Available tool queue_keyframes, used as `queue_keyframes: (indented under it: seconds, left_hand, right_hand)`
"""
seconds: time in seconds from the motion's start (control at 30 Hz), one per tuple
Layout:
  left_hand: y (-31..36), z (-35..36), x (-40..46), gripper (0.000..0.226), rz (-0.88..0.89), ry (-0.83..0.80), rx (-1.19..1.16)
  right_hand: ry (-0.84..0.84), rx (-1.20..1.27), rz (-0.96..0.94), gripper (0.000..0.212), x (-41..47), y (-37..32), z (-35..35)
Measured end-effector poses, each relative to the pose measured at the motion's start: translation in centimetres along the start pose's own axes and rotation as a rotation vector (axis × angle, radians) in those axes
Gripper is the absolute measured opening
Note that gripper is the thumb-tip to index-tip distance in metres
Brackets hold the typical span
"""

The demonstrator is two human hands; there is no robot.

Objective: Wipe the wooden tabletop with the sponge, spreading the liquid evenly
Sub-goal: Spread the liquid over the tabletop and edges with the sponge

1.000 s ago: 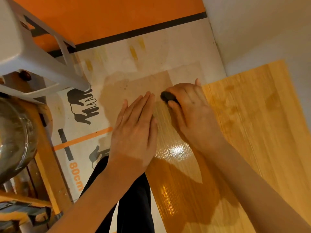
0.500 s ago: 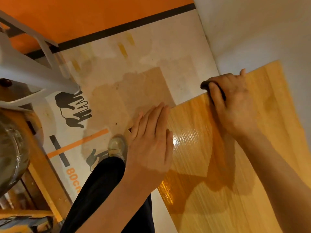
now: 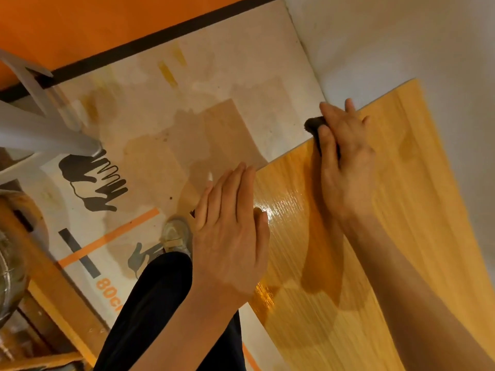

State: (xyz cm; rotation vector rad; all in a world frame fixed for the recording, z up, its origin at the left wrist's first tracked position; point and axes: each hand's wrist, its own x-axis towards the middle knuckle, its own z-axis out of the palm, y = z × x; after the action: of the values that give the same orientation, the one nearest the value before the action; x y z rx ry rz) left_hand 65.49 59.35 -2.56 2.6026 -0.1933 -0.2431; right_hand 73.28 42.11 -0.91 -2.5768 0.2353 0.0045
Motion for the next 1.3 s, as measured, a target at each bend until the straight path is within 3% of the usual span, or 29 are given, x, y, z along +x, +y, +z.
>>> queue_keyframes:
  seconds: [0.13, 0.27, 0.5, 0.73, 0.97, 1.2, 1.3]
  left_hand:
    - [0.0, -0.1, 0.0, 0.057, 0.007, -0.030, 0.025]
    - [0.0, -0.1, -0.1, 0.057, 0.021, -0.007, 0.046]
    - [-0.2, 0.4, 0.2, 0.060, 0.016, 0.016, 0.097]
    - [0.3, 0.4, 0.1, 0.061, 0.001, 0.026, 0.124]
    - [0.5, 0.3, 0.3, 0.068, -0.027, 0.004, 0.131]
    - [0.7, -0.1, 0.1, 0.073, -0.062, -0.061, 0.101]
    - [1.2, -0.5, 0.6, 0.080, -0.057, -0.052, 0.049]
  right_hand:
    - [-0.075, 0.026, -0.096, 0.043, -6.6, -1.6, 2.2]
    - [-0.067, 0.004, -0.064, 0.044, -11.3, -0.2, 1.0]
    - [-0.051, 0.010, -0.099, 0.040, -1.9, -0.4, 1.1]
    - [-0.102, -0.014, -0.112, 0.042, -11.8, 4.2, -2.0]
    - [-0.107, 0.020, -0.188, 0.040, -0.2, 2.5, -0.7]
    - [-0.134, -0.028, -0.207, 0.042, -10.2, 6.6, -3.9]
    - [-0.126, -0.016, -0.251, 0.040, -7.0, 5.8, -3.5]
